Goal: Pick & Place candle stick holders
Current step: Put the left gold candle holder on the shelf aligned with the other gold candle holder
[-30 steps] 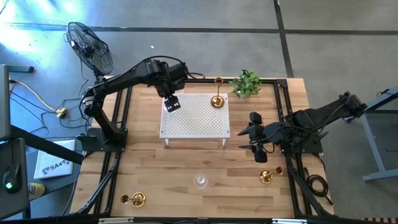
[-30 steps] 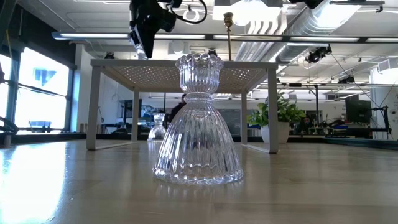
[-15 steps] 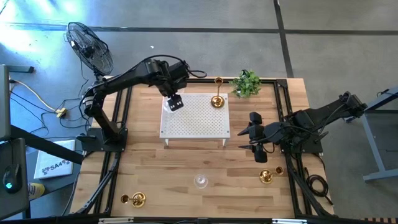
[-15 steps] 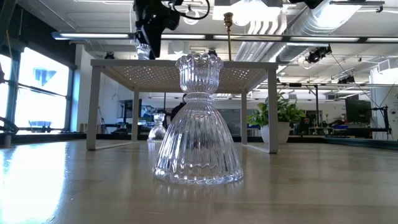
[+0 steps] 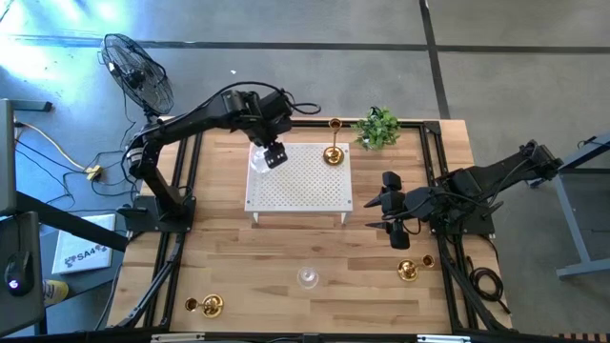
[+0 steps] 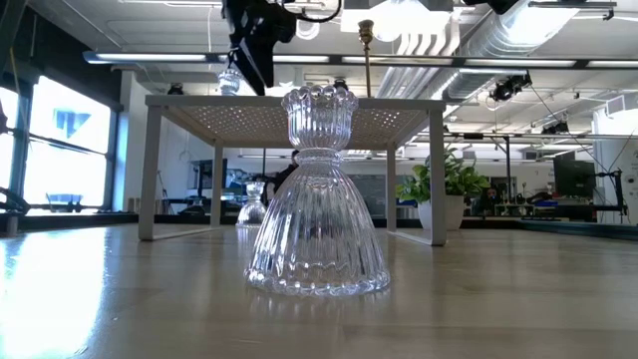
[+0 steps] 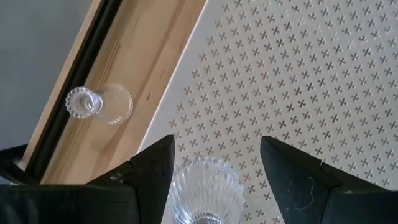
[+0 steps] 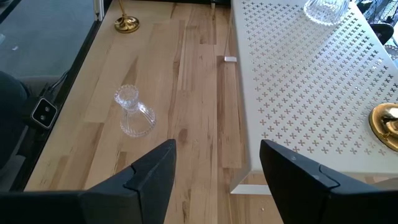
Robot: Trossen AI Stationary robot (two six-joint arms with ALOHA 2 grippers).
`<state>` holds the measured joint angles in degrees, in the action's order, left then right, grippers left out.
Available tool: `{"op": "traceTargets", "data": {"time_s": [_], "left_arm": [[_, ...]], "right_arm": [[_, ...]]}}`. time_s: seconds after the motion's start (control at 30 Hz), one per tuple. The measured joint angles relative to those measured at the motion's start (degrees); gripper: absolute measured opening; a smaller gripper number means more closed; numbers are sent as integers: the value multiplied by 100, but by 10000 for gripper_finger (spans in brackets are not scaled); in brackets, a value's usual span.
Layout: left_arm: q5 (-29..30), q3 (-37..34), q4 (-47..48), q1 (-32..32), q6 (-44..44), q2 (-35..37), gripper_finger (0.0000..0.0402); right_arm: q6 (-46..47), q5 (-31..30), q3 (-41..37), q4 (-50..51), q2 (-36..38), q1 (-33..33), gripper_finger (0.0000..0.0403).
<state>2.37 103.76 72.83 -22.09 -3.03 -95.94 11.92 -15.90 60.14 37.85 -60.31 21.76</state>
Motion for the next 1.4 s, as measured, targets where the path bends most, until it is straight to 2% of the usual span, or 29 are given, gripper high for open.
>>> {"op": "traceTargets", "data": {"time_s": [0.23, 0.37, 0.6, 0.87, 1.13, 1.4], "left_arm": [[-66, 460, -8, 157, -19, 4, 234], [-325, 845, 60, 454, -20, 7, 234], [-1058, 1330, 328, 1325, -20, 11, 234], [-1358, 1443, 1146, 2474, -39, 10, 234], [-1357, 1443, 1729, 3590, -1301, 9, 234], [-1277, 1248, 1721, 4640, -2813, 7, 234]], "right_arm": [[-2, -2, 0, 1, 0, 0, 225], [-2, -1, 0, 1, 0, 0, 224], [-2, -2, 0, 0, 0, -2, 225], [-2, -2, 0, 2, 0, 0, 225], [-1, -2, 0, 2, 0, -1, 224], [-1, -2, 0, 2, 0, 0, 225]]}}
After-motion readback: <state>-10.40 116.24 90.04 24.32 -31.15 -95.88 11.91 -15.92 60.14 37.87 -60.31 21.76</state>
